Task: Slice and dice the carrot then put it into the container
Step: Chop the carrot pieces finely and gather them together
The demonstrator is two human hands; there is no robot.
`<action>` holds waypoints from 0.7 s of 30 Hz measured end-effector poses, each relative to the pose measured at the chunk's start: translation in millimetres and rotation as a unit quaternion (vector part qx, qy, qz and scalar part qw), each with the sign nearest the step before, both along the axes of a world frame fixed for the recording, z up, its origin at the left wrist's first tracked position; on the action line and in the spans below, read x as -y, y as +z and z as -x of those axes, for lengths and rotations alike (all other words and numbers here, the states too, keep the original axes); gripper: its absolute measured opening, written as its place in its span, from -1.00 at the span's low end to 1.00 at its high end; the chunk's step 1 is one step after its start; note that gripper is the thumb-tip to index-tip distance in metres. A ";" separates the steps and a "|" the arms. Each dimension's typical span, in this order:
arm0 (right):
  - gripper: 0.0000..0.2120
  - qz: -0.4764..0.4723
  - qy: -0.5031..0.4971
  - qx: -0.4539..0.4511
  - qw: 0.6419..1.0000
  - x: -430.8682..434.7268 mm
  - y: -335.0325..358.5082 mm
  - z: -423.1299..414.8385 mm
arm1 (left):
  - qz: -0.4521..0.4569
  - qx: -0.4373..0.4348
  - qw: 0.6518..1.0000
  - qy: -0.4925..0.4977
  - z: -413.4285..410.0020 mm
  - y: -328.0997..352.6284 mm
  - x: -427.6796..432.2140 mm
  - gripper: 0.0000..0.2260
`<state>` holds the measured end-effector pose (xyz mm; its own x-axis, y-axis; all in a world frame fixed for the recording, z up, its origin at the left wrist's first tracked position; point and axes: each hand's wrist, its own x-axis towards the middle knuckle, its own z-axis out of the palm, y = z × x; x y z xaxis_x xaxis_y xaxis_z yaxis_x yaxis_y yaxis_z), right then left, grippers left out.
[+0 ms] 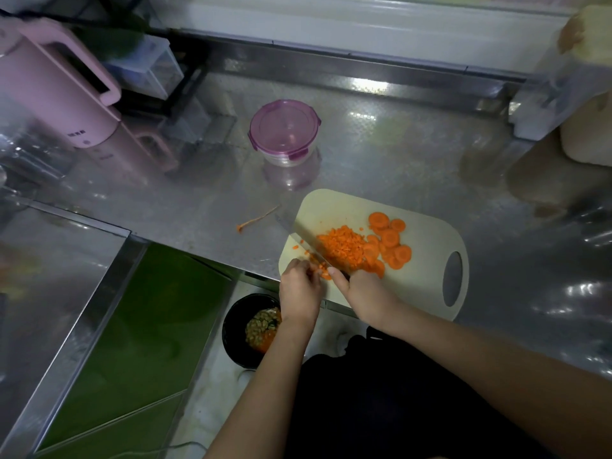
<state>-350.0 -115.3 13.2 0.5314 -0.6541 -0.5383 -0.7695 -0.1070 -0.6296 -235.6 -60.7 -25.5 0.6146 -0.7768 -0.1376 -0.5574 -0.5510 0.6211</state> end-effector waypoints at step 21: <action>-0.40 0.013 -0.102 0.052 0.993 23.8 -6.6 13.4 | 0.008 -0.070 0.997 -0.027 -3.9 3.2 -2.4 -0.86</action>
<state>-363.4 -139.0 6.5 0.4382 -0.7665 -0.4695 -0.7084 0.0270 -0.7053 -231.7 -58.3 -22.3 0.5469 -0.8113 -0.2066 -0.4928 -0.5115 0.7040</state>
